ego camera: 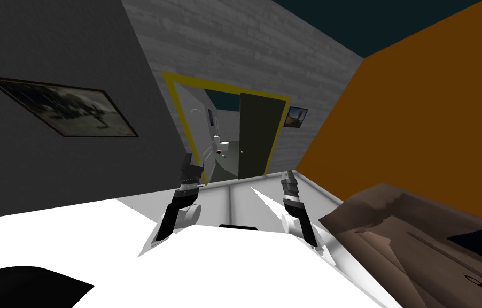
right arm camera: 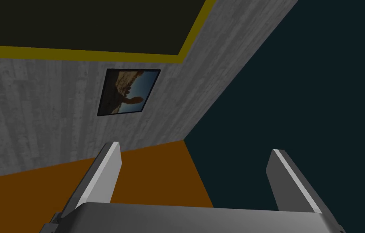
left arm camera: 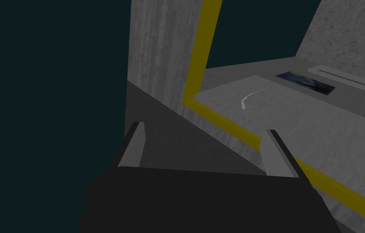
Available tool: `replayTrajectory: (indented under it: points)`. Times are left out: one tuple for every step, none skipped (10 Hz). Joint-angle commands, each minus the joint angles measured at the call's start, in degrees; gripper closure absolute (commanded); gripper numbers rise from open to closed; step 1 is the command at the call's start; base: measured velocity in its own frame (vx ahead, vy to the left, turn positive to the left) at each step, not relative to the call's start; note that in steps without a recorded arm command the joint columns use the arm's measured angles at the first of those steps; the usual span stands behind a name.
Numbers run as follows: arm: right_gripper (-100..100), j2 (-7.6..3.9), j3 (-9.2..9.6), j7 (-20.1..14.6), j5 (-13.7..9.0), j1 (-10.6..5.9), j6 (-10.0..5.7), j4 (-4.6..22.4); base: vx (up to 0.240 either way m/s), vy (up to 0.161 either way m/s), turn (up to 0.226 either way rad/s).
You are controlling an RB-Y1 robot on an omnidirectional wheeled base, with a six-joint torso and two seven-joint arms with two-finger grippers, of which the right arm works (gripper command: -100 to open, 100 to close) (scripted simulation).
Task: Push the door open
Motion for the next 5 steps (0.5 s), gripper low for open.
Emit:
replayTrajectory:
  points:
    - [-100, -0.79, -0.35, -0.7, -0.3, -1.78, -0.02, 2.9, 0.099, 0.022, 0.182]
    - [-100, -1.23, -0.50, -1.0, -0.5, -2.75, 0.01, 4.8, 0.100, 0.020, 0.169]
    - [-100, -1.68, -0.66, -1.4, -0.7, -3.73, 0.04, 6.7, 0.097, 0.007, 0.140]
    - [-100, -1.68, -0.66, -1.4, -0.7, -3.73, 0.04, 7.1, 0.060, 0.003, 0.032]
    - [-100, -2.16, -0.83, -1.8, -0.9, -4.79, 0.08, 9.1, 0.048, 0.015, 0.100]
